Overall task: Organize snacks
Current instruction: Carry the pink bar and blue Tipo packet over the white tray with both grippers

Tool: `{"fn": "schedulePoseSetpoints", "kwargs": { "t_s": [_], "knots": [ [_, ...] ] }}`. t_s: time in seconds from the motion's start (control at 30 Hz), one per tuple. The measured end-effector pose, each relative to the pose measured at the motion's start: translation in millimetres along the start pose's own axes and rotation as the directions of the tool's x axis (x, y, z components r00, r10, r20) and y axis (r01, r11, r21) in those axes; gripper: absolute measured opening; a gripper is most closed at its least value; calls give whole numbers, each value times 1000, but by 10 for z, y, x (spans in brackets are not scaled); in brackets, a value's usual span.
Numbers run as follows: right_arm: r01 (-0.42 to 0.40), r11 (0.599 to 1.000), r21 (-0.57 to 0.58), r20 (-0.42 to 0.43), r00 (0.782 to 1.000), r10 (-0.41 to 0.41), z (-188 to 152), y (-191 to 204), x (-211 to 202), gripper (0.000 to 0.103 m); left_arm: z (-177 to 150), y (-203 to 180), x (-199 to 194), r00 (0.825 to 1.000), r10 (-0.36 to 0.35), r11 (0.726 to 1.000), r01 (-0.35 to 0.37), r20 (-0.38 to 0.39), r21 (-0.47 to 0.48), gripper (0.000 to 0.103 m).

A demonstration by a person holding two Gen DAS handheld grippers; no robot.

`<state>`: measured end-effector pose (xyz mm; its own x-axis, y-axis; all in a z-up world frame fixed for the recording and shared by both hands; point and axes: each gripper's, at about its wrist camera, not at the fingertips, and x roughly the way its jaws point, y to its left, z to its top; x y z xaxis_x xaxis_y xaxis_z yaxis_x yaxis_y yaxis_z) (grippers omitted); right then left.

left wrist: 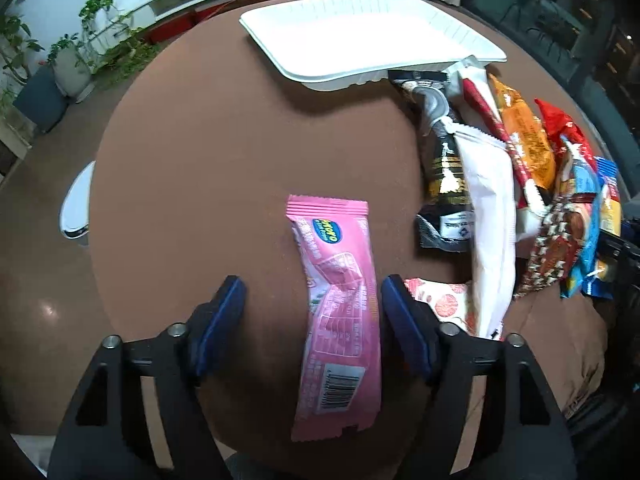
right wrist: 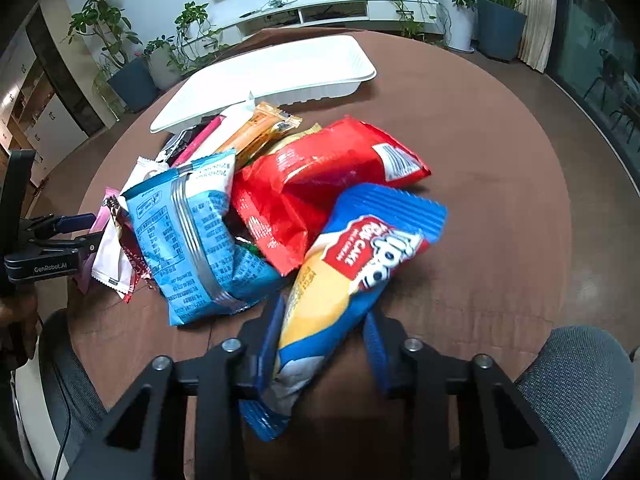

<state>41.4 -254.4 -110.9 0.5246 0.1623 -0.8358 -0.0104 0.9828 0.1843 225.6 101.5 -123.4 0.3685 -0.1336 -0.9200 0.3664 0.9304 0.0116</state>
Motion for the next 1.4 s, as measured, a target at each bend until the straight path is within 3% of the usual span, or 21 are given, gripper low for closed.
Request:
{"fn": "schedulePoseSetpoints", "kwargs": {
  "t_s": [0.03,0.07,0.1,0.23,0.43,0.67,0.9,1.07,1.4],
  "knots": [
    [-9,1000,4,0,1000,9,-2,-16,-6,37,-4,-7,-6,1000,-5,1000,5,2,4,52],
    [-19,1000,9,0,1000,19,-7,-27,-9,36,-5,-30,-11,1000,-3,1000,3,5,17,35],
    [-32,999,21,0,999,32,-13,-48,-18,34,0,-69,-7,1000,2,999,-2,2,32,29],
    [-84,994,70,3,996,84,-38,-137,-56,31,8,-142,-12,1000,21,998,-22,11,61,26],
    [-129,986,107,19,992,128,-62,-227,-128,29,-16,-115,-196,999,-20,1000,20,50,3,25],
    [-175,977,122,37,984,172,-61,-271,-211,29,-79,-31,-457,986,-104,989,116,128,-95,25],
    [-232,959,165,58,973,225,-73,-406,-343,28,-119,-11,-619,961,-189,961,223,203,-164,25],
    [-266,945,189,84,963,254,5,-537,-392,28,-80,19,-688,933,-254,928,309,254,-207,25],
    [-264,939,221,125,962,241,377,-896,-376,28,269,116,-764,905,-281,901,364,319,-237,25]
  ]
}}
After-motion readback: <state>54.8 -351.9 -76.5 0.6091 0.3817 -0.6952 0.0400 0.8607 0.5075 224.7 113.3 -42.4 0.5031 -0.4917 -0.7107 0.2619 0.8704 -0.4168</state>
